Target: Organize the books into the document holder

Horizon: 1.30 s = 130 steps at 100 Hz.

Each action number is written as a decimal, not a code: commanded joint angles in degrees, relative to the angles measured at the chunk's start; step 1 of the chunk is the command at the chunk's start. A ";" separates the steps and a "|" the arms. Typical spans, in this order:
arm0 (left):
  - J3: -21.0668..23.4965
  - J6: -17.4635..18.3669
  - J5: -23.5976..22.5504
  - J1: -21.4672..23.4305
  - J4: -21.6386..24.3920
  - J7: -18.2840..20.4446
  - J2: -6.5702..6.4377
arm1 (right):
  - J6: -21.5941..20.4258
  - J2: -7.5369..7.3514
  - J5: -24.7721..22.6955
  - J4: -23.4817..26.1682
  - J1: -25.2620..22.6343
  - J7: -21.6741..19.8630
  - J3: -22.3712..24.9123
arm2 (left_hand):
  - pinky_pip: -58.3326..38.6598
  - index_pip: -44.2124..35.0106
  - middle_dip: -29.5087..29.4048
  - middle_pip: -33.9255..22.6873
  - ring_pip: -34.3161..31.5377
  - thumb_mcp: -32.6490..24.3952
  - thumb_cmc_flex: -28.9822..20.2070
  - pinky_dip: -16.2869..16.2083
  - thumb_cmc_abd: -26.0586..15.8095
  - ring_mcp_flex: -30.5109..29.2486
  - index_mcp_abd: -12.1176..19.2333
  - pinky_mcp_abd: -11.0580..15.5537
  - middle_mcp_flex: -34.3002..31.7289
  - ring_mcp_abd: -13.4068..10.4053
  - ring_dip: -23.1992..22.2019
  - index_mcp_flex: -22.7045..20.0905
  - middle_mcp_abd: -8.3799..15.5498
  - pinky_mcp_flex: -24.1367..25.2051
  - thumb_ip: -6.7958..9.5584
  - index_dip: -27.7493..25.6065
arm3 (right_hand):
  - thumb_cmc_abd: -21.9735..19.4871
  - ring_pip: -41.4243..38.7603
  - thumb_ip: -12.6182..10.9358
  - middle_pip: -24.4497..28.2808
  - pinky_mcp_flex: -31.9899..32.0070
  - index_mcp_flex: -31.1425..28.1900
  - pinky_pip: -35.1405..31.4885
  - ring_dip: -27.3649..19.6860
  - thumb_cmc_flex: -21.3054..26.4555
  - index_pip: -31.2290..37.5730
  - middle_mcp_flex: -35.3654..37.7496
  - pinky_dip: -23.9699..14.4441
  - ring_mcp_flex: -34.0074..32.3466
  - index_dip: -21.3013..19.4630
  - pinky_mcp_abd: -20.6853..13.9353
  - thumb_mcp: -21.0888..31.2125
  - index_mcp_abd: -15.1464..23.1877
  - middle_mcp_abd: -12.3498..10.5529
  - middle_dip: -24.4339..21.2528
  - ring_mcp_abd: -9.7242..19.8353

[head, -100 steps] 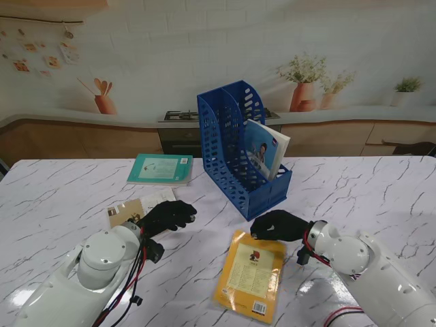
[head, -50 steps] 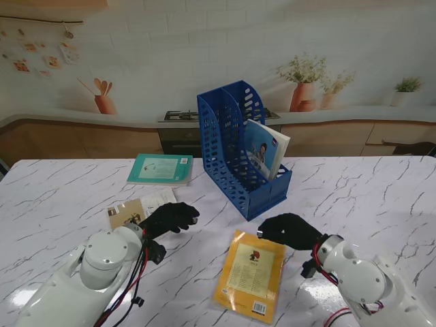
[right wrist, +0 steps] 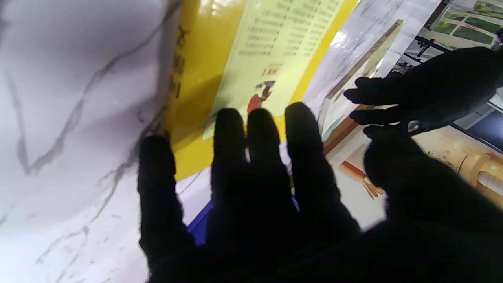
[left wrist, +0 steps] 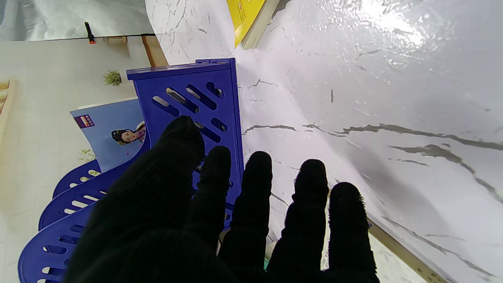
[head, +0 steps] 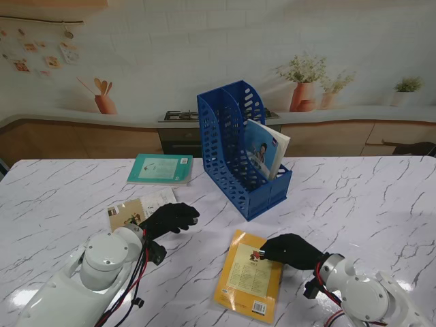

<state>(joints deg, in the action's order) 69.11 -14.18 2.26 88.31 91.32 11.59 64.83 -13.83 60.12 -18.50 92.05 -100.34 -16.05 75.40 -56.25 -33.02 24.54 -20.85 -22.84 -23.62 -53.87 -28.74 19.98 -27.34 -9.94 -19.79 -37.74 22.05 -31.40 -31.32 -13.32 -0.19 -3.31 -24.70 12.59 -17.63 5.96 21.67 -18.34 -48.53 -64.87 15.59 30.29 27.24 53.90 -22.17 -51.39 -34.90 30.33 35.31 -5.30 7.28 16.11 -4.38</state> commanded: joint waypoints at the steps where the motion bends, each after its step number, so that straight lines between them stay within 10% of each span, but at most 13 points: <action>1: -0.23 1.00 0.30 0.15 0.03 0.59 0.31 | -0.42 0.35 0.34 -1.91 0.85 -0.40 -1.25 | -1.10 -0.58 0.27 -0.90 -1.57 1.80 -1.33 -0.48 -1.71 0.15 -0.08 0.94 -0.74 -0.93 -0.45 -0.86 -0.02 0.39 1.16 0.27 | -1.45 0.50 -2.48 0.15 0.69 -0.68 1.04 -1.23 -0.25 -0.87 -0.12 1.29 -0.05 -0.54 -3.08 -0.80 -0.42 0.45 -0.55 -2.44; 50: -0.75 0.39 2.19 -0.11 -1.14 1.34 0.43 | -6.83 0.82 5.32 -13.05 14.06 -1.12 -10.20 | -2.82 -0.30 0.37 -1.36 -3.20 1.57 -2.13 -1.28 -1.48 -1.92 -1.44 0.70 -0.58 -1.03 -0.80 -1.29 -1.31 -3.41 1.19 0.90 | -1.73 0.64 -2.58 -0.06 5.25 -0.62 2.98 -1.27 -0.43 -0.48 0.18 2.95 0.32 -0.78 -8.99 -0.05 1.44 -1.40 -0.83 -0.56; 66: -1.00 -0.24 2.35 -0.16 -1.22 1.56 0.42 | -7.12 1.00 5.79 -12.10 13.57 -0.46 -9.33 | -2.06 2.61 -0.35 -0.09 -2.08 -0.40 1.02 -1.41 -2.54 0.46 -1.83 -3.17 2.34 0.05 0.25 1.74 -1.64 -3.55 2.18 1.83 | 0.77 0.42 -1.70 -0.21 6.76 0.76 1.85 -0.08 -1.62 0.43 -0.51 2.64 1.01 -0.43 -5.22 -0.06 3.75 -3.52 0.31 0.75; 95: -2.28 -0.34 3.01 -1.12 -2.06 0.76 0.82 | 13.56 1.20 -3.55 3.06 4.88 1.64 -1.51 | -5.73 5.26 1.49 -2.02 -5.30 -4.35 5.55 -3.25 2.04 -3.16 -6.37 -1.19 5.27 0.43 -0.42 5.72 -4.42 -13.19 1.10 1.87 | 7.20 -7.53 -1.01 6.50 -8.35 4.64 -11.67 6.76 -3.90 -0.32 -0.56 -11.11 -4.79 -4.34 -2.68 -3.68 2.63 -1.36 8.07 -2.19; 130: -3.78 -2.35 5.65 -2.37 -4.29 1.53 1.24 | 33.91 -0.03 -3.18 10.92 2.13 -6.20 0.83 | -8.77 8.25 -0.23 -2.50 -8.06 7.11 6.07 -4.91 -3.90 -4.46 -9.72 -2.26 2.47 3.30 1.29 3.51 -6.69 -15.68 0.83 3.88 | 7.56 -4.94 -0.87 4.82 -17.64 3.33 -15.38 0.11 -3.62 -7.28 -1.23 -5.02 -6.29 0.73 -4.84 -6.47 -9.51 8.82 0.68 -7.05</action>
<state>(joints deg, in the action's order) 65.84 -16.64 7.98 85.94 87.31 12.11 65.64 17.86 60.23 -22.09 102.13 -97.55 -20.88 76.34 -61.60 -25.63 25.00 -22.32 -29.43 -18.06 -46.19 -32.50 17.76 -30.01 -18.56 -21.93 -34.70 24.11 -30.79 -26.55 -19.08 -14.79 -2.56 -21.84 19.06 -24.02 5.96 27.32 -33.77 -43.92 -77.94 17.91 27.52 22.30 52.31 -28.94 -55.83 -36.40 32.44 29.93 -11.41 13.17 19.48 -9.86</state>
